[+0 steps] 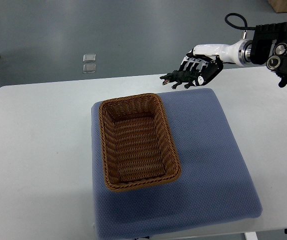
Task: Place crocodile in brown basket with right hand
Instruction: 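Carry the crocodile over the wicker basket with the right hand, then lower the crocodile into the basket and open the right hand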
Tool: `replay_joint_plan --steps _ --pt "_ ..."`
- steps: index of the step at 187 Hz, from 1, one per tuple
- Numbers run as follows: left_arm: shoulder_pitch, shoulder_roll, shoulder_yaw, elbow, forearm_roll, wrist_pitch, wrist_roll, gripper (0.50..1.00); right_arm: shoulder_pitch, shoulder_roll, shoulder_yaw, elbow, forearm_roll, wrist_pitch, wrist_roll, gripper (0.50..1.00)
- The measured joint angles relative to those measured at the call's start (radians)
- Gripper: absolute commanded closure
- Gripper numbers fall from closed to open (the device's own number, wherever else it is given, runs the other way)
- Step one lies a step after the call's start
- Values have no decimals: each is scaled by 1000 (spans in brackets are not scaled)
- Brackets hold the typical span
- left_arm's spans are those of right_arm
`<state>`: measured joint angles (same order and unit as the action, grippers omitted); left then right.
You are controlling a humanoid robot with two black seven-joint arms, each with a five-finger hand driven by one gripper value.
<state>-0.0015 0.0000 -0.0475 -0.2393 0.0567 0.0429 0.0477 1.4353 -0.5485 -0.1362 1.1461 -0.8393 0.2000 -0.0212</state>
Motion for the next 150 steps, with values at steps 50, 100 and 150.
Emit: replay_joint_plan --steps 50,100,150 --pt "0 0 1 0 0 0 0 500 0 180 -7 -26 16 -9 3 1000" --pt "0 0 3 -1 0 0 1 500 -14 325 -14 -66 23 -23 9 1000" --pt "0 0 2 0 0 0 1 500 -67 423 -36 -112 20 -56 19 1000"
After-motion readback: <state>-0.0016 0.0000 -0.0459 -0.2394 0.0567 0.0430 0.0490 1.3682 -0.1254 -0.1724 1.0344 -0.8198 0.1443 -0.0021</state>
